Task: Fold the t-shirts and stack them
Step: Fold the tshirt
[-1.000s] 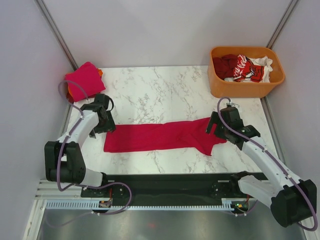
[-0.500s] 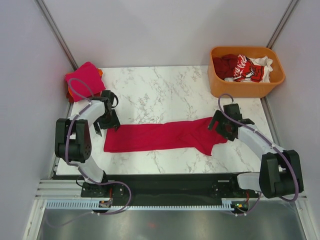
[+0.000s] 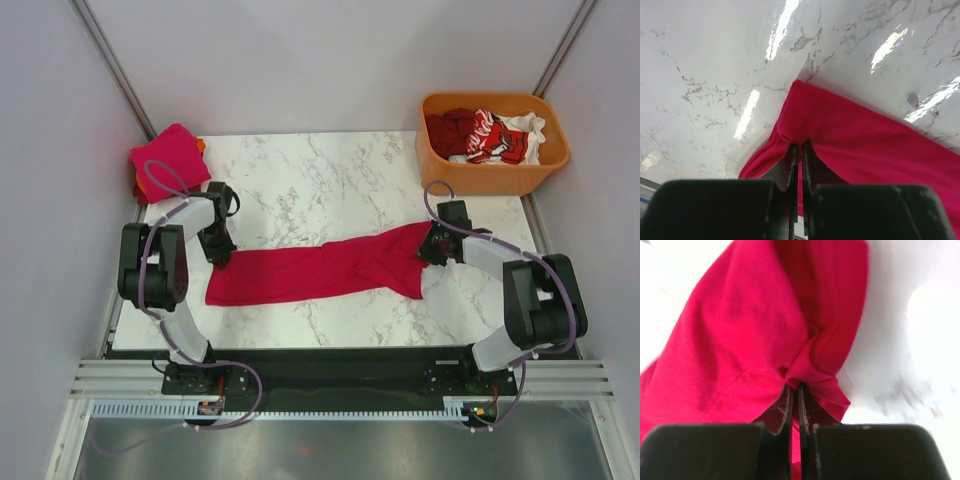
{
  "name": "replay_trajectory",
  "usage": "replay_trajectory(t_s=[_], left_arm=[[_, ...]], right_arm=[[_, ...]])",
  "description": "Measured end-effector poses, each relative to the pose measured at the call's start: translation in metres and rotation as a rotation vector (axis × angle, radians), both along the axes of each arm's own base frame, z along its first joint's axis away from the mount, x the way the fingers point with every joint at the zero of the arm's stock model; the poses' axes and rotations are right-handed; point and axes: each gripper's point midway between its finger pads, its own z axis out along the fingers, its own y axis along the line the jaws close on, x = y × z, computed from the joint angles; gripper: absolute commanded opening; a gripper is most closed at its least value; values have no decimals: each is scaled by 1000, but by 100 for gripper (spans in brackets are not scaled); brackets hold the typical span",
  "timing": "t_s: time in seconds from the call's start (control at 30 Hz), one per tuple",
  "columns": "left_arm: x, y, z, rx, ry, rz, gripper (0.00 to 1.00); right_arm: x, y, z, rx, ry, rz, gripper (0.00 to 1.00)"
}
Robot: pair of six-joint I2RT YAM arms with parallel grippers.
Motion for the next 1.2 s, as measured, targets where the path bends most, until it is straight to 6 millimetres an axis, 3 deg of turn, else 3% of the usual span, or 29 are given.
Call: replay_trajectory(t_s=[0.1,0.17,0.2,0.23,0.27,0.3,0.33,0.37,0.4,0.47,0.63,0.77,0.83,1.0,1.1,1.2], left_arm=[[-2,-2,0,-26,-26,41,2],[-11,-6,1,-58,-64,80,2],[-19,-8,1,-78,-80,101,2],[-31,-12,2,-98,-84,121,2],[-44,-15,1,-119,-77,139,7],[-55,-19,1,-140,-75,154,12],[-62,-21,1,-154,-75,164,17],[-69,-25,2,-174,-76,175,46],[-74,-28,2,-195,-79,180,59],[-82,-38,3,-255,-89,198,79],[-97,-58,8,-367,-127,192,80],[-94,-59,18,-383,-191,189,75],[-91,-60,22,-388,-218,191,74],[-88,-60,24,-393,-239,193,72],[-88,-60,24,-395,-242,192,71],[-87,-61,26,-397,-251,191,70]], right_arm=[[25,6,1,9,2,13,0],[54,10,3,0,-2,30,0],[70,11,4,-7,-13,39,7],[83,12,4,-19,-16,49,19],[98,12,6,-31,-29,59,42],[109,12,7,-42,-38,58,78],[120,10,10,-60,-48,58,88],[127,10,15,-73,-56,61,95],[129,7,19,-103,-57,62,98],[120,-1,21,-166,-37,70,98],[77,-27,33,-253,-31,47,94],[53,-33,49,-233,-68,27,87],[41,-31,43,-212,-64,30,82],[11,-21,5,-151,37,58,71],[22,-14,7,-113,0,55,62],[27,-10,6,-95,-20,54,41]])
